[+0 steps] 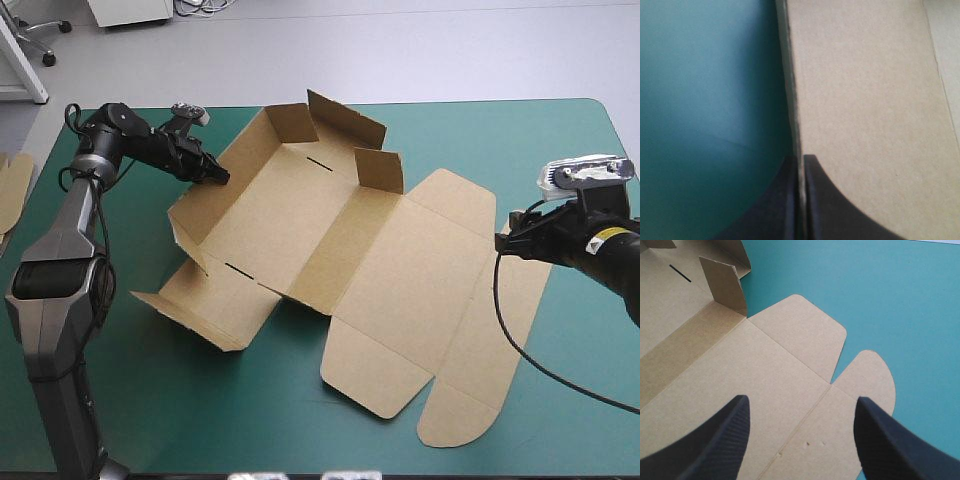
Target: Fold the box
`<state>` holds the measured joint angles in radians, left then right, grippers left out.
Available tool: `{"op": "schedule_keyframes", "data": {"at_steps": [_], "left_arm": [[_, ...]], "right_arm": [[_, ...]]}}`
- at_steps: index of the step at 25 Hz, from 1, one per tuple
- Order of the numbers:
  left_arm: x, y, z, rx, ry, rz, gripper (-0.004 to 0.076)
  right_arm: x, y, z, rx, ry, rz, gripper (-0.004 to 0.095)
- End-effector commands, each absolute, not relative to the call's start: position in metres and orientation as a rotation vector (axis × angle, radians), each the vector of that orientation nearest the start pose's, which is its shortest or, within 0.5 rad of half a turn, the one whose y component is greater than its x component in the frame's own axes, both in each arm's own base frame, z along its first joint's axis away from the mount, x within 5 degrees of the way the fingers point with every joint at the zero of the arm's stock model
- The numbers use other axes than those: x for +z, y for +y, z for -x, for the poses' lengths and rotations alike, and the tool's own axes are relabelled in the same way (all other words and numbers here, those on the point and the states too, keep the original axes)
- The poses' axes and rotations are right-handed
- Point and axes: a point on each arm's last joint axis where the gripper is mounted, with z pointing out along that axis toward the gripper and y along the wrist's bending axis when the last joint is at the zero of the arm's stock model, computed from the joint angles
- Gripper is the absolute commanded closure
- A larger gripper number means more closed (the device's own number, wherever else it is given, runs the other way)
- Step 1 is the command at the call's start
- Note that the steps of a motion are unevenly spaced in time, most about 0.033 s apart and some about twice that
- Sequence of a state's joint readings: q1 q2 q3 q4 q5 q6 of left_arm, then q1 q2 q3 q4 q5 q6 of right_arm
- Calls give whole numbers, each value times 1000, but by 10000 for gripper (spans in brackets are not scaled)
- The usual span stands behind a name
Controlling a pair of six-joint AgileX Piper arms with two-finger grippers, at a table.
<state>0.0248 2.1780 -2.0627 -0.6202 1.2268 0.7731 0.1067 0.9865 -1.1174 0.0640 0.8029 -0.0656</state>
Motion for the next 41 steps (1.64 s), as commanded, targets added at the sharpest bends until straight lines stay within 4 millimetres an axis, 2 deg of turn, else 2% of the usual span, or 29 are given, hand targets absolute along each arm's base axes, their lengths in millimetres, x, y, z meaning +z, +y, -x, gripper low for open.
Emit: {"op": "schedule_keyframes", "data": {"at_steps": [1, 4, 9, 14, 21, 24, 26, 27, 30, 32, 35, 39, 41], "left_arm": [[337, -56, -457, -480, 2235, -1038, 731], [347, -74, -455, -383, 2137, -1200, 719], [350, -104, -449, -216, 2021, -1458, 722], [362, -125, -436, -69, 1889, -1651, 729], [411, -143, -423, 177, 1627, -1590, 738], [431, -156, -405, 274, 1539, -1630, 738], [441, -166, -388, 269, 1508, -1675, 738], [446, -175, -369, 247, 1504, -1748, 738], [453, -189, -345, 306, 1511, -1765, 738], [452, -201, -328, 356, 1516, -1775, 738], [434, -210, -307, 365, 1536, -1730, 738], [424, -204, -275, 385, 1493, -1566, 738], [409, -203, -257, 403, 1471, -1526, 738]], "right_arm": [[423, 23, -190, 97, 2049, 144, 343], [423, 23, -190, 99, 2049, 144, 346], [423, 23, -190, 94, 2048, 153, 346], [424, 23, -190, 92, 2040, 154, 346], [425, 23, -191, 93, 2024, 152, 346], [425, 23, -191, 95, 2027, 146, 346], [425, 23, -191, 93, 2025, 147, 346], [426, 22, -190, 93, 2031, 148, 346], [430, 22, -188, 90, 2040, 151, 346], [431, 22, -186, 91, 2051, 153, 346], [433, 21, -181, 73, 2089, 163, 346], [434, 17, -172, 42, 2105, 143, 346], [432, 17, -170, 43, 2134, 128, 346]]}}
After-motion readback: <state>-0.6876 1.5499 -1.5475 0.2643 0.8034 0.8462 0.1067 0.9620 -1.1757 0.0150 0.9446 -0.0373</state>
